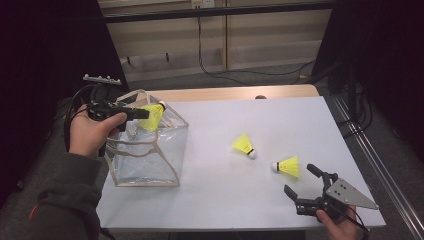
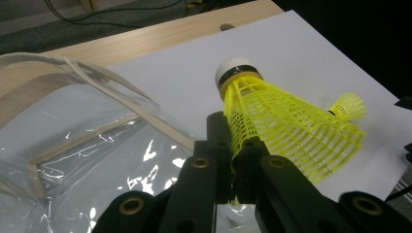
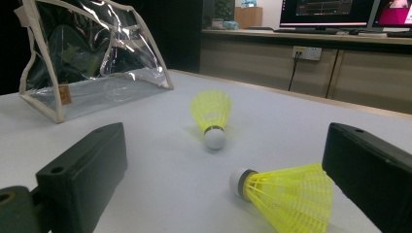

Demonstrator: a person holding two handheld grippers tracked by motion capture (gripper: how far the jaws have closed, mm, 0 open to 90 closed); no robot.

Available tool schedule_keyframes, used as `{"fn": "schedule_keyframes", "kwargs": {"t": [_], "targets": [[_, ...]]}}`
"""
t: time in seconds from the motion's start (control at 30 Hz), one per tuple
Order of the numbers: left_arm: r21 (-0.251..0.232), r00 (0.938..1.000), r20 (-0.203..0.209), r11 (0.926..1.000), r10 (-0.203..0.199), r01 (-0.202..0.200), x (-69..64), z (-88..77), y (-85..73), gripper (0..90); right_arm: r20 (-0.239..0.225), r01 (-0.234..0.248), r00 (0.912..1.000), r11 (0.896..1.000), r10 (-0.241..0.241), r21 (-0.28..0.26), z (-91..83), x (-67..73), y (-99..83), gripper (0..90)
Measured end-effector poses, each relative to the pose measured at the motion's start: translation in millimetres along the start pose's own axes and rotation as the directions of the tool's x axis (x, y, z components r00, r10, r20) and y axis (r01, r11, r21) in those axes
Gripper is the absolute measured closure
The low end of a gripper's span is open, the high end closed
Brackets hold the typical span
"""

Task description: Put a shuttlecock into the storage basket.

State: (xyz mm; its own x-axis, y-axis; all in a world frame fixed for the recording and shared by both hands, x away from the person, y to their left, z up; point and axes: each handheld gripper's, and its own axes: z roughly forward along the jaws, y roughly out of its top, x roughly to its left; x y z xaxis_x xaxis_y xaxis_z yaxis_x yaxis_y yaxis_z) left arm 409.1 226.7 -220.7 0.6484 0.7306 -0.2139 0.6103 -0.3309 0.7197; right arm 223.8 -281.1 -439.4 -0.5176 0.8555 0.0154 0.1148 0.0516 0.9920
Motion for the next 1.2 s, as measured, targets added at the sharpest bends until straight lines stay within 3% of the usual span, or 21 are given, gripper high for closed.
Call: {"fn": "schedule_keyframes", "kwargs": {"t": [1.2], "targets": [[0.007, 0.9978, -0.065, 0.9999, -0.011, 0.011, 15.1, -10.8, -4.8, 88.4, 0.003, 0.003, 1.0000, 1.000, -0.003, 0.000, -0.3, -0.5, -0.1, 2.3]]}}
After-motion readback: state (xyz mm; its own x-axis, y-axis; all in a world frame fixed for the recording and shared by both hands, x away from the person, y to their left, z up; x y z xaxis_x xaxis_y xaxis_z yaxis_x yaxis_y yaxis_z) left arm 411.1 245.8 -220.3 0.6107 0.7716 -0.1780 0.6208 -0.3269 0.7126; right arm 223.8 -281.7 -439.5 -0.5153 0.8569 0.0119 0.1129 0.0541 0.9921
